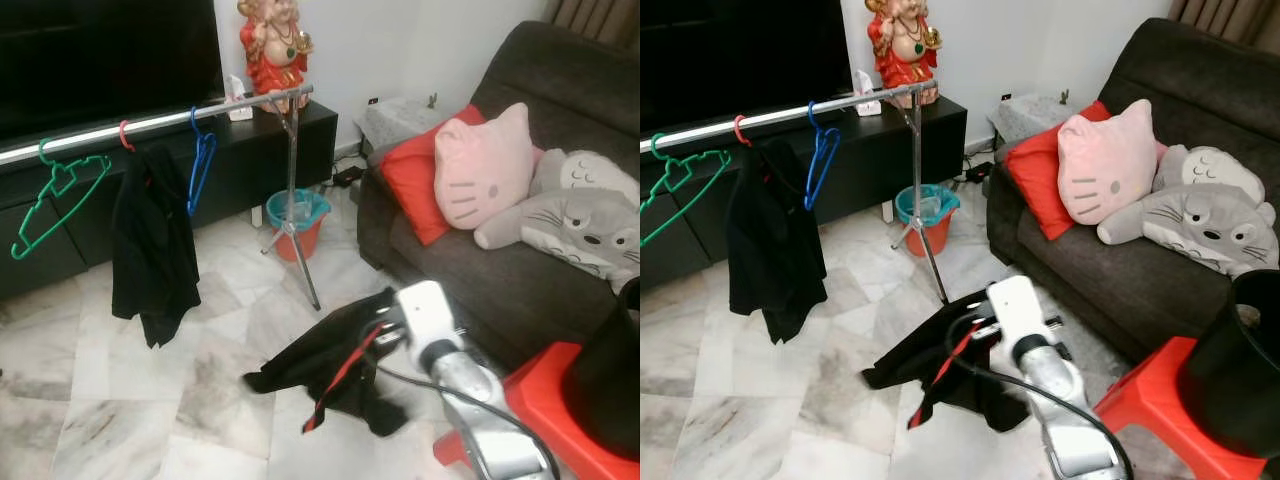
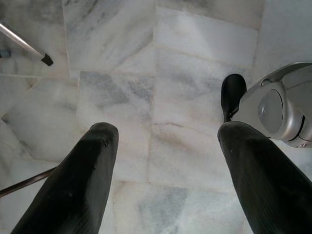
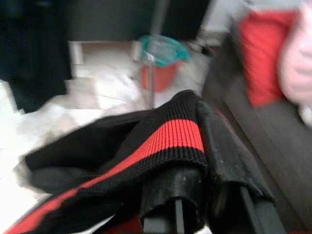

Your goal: Hang hanger

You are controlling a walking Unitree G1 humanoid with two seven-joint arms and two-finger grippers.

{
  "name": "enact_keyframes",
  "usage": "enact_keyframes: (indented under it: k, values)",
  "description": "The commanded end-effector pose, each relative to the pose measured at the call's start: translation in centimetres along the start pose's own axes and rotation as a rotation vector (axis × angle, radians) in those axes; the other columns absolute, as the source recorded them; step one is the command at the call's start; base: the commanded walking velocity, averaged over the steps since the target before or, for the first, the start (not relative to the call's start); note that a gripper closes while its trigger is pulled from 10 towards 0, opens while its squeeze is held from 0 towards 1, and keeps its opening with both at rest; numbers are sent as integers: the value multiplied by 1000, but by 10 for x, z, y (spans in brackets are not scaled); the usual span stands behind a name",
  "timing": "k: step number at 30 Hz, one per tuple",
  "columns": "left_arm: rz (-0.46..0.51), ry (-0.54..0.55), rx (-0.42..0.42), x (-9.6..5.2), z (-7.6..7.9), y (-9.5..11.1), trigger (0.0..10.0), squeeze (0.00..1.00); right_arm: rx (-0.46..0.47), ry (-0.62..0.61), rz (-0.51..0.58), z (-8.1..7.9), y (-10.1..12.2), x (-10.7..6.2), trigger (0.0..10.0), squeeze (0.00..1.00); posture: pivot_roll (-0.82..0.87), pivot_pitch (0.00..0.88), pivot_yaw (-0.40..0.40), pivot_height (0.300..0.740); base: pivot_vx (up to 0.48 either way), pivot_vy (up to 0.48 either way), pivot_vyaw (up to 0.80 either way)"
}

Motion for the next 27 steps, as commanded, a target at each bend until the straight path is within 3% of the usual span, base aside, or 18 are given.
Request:
enact_keyframes:
  k: [1,3,7,17,19,21,23,26,27]
  values:
    - [-10,-5,8,-1,0,-3,10000,0,34,-79,-12,16,-5,1,10000,0,28,3,-49,740,0,0,0]
    - [-3,3,-1,-1,0,-3,10000,0,63,-126,-82,27,-26,2,10000,0,28,0,-44,740,0,0,0]
    - [8,8,-19,-2,0,-3,10000,0,64,-160,-100,33,-41,4,10000,0,30,0,-43,740,0,0,0]
    - [82,37,-241,-5,2,-4,10000,0,129,-323,-202,40,-105,4,10000,0,44,0,-55,740,0,0,0]
    - [101,37,-262,-5,2,-3,10000,0,140,-357,-199,43,-108,3,10000,0,53,0,-58,740,0,0,0]
    - [149,30,-290,-6,3,1,10000,0,214,-424,-190,50,-111,0,10000,0,60,0,-63,740,0,0,0]
    - [197,27,-274,-8,2,5,10000,0,237,-441,-162,52,-109,-1,10000,0,64,0,-68,740,0,0,0]
    - [252,29,-281,-10,2,9,10000,0,203,-454,-95,55,-101,-2,10000,0,69,0,-71,740,0,0,0]
    - [582,25,-246,-9,1,86,10000,0,213,-450,-27,55,-92,-4,10000,0,63,0,-74,740,0,0,0]
Point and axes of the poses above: a point about 5 cm out from each wrist's last joint towards the gripper, its own x axis pointing out of the wrist towards the gripper, its own y axis along the axis of the wrist's last joint, z = x × y, the point moved 1 cm from there along x, pointing out of the wrist towards the gripper, and after that the axes turned 5 degrees about -x, right-handed, at the moved point
